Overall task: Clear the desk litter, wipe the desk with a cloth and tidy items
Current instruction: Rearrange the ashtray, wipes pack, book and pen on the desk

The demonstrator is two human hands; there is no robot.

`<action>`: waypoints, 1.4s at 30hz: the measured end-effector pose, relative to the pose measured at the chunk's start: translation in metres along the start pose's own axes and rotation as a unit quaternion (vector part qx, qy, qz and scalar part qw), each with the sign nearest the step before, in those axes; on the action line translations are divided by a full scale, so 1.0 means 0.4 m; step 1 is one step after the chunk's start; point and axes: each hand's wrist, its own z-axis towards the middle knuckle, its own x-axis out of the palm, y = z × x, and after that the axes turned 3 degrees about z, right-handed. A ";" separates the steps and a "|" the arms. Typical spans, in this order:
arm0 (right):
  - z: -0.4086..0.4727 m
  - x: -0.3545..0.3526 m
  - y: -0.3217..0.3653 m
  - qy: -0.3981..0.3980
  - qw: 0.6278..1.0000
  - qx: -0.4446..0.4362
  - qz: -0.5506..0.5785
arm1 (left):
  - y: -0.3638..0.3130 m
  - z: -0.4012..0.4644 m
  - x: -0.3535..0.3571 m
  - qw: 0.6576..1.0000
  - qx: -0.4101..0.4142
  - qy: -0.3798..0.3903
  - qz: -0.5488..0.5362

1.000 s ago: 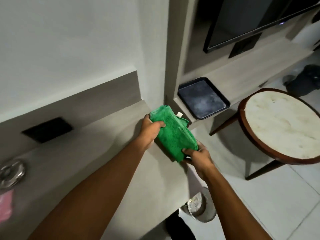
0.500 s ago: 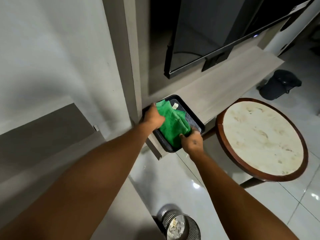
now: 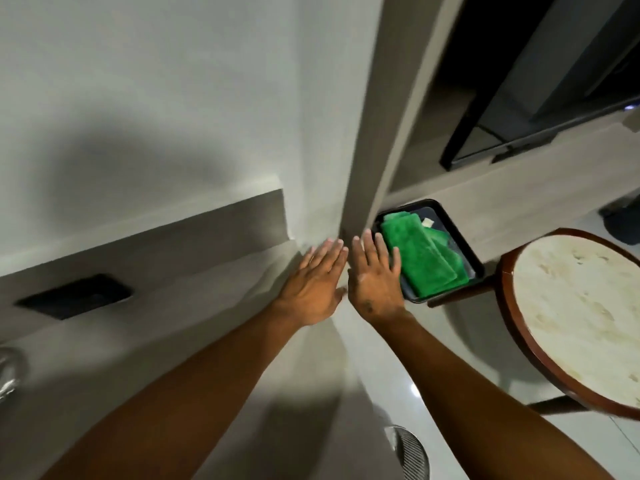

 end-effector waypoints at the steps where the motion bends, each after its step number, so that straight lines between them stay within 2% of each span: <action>1: -0.009 0.010 0.062 0.016 0.999 -0.032 0.004 | 0.032 -0.059 -0.009 1.000 -0.012 -0.008 0.012; 7: -0.067 0.103 0.429 0.092 0.974 -0.205 -0.012 | 0.275 -0.423 -0.034 0.989 -0.138 0.034 0.048; 12: -0.112 0.194 0.759 0.129 0.948 -0.291 0.008 | 0.484 -0.732 -0.056 0.964 -0.261 0.047 0.027; 16: -0.147 0.244 1.010 0.160 0.942 -0.279 0.093 | 0.616 -0.930 -0.066 0.926 -0.375 0.035 -0.016; 20: -0.182 0.284 1.210 0.199 0.933 -0.253 0.160 | 0.702 -1.050 -0.055 0.857 -0.507 0.006 -0.092; 24: -0.184 0.320 1.313 0.248 0.932 -0.156 0.213 | 0.761 -1.087 -0.044 0.807 -0.567 -0.007 -0.163; 26: -0.173 0.340 1.330 0.249 0.931 -0.125 0.238 | 0.791 -1.082 -0.042 0.792 -0.580 -0.010 -0.191; 30: -0.144 0.360 1.302 0.278 0.903 -0.021 0.328 | 0.801 -1.038 -0.037 0.802 -0.565 -0.045 -0.191; 33: -0.110 0.355 1.223 0.268 0.887 0.055 0.371 | 0.759 -0.980 -0.033 0.794 -0.566 -0.085 -0.203; 37: -0.064 0.304 1.003 0.205 0.864 0.163 0.430 | 0.651 -0.821 -0.028 0.805 -0.517 -0.106 -0.271; 42: -0.020 0.219 0.692 0.147 0.799 0.258 0.523 | 0.466 -0.575 -0.010 0.831 -0.443 -0.100 -0.322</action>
